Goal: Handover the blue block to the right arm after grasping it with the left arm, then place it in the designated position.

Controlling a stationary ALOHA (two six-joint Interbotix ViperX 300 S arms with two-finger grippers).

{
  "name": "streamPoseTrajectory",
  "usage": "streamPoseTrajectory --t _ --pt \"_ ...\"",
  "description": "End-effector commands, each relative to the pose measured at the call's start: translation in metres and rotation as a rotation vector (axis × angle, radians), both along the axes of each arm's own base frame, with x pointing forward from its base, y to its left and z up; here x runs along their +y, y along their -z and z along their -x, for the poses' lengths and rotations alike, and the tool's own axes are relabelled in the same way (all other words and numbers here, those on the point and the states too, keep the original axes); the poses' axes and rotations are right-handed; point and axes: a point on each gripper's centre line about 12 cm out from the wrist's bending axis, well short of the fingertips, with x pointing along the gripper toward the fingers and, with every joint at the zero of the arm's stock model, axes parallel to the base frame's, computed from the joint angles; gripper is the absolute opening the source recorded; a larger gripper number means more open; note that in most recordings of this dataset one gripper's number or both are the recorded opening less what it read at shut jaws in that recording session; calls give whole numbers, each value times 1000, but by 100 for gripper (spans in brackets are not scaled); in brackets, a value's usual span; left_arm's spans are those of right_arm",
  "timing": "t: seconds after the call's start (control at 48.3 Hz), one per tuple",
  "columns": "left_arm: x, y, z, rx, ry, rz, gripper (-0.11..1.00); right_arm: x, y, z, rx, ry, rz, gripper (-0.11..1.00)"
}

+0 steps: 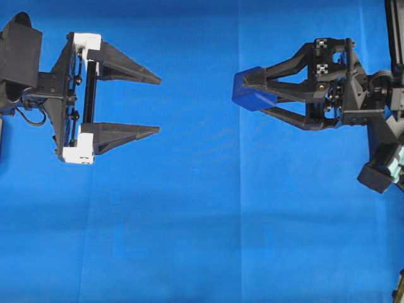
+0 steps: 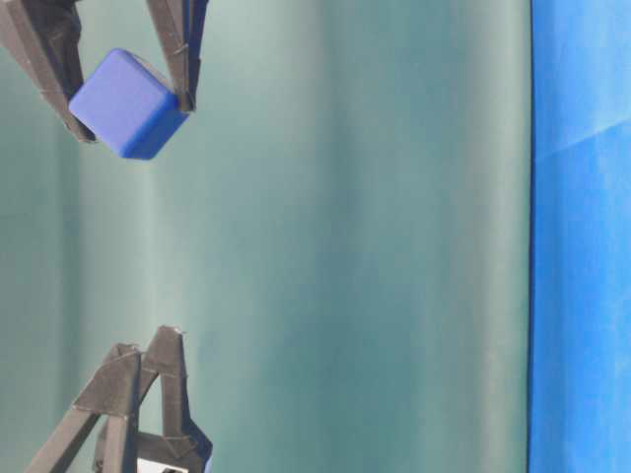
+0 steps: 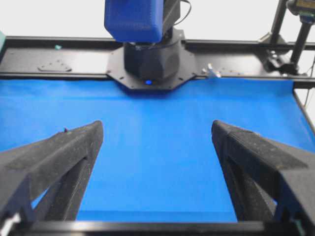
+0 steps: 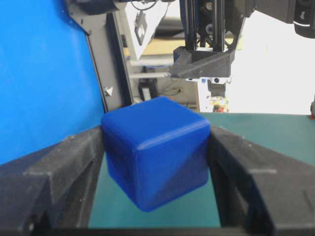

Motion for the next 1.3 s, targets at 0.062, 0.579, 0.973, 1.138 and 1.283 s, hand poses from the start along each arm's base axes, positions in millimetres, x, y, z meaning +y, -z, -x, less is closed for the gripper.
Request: streamPoseTrajectory --t 0.062,0.579,0.973,1.138,1.283 --pt "-1 -9 2 -28 3 0 93 1 -9 1 -27 -2 -15 47" --pt "-2 -8 2 -23 5 -3 93 2 -11 3 -45 99 -722 47" --pt "-1 -7 2 -17 5 -3 93 -1 -12 9 -34 220 -1208 47" --pt "-1 -8 2 -18 4 -3 93 -3 -9 10 -16 257 -1223 47" --pt "-1 -8 2 -18 4 -3 93 -3 -10 10 -19 256 -1222 47"
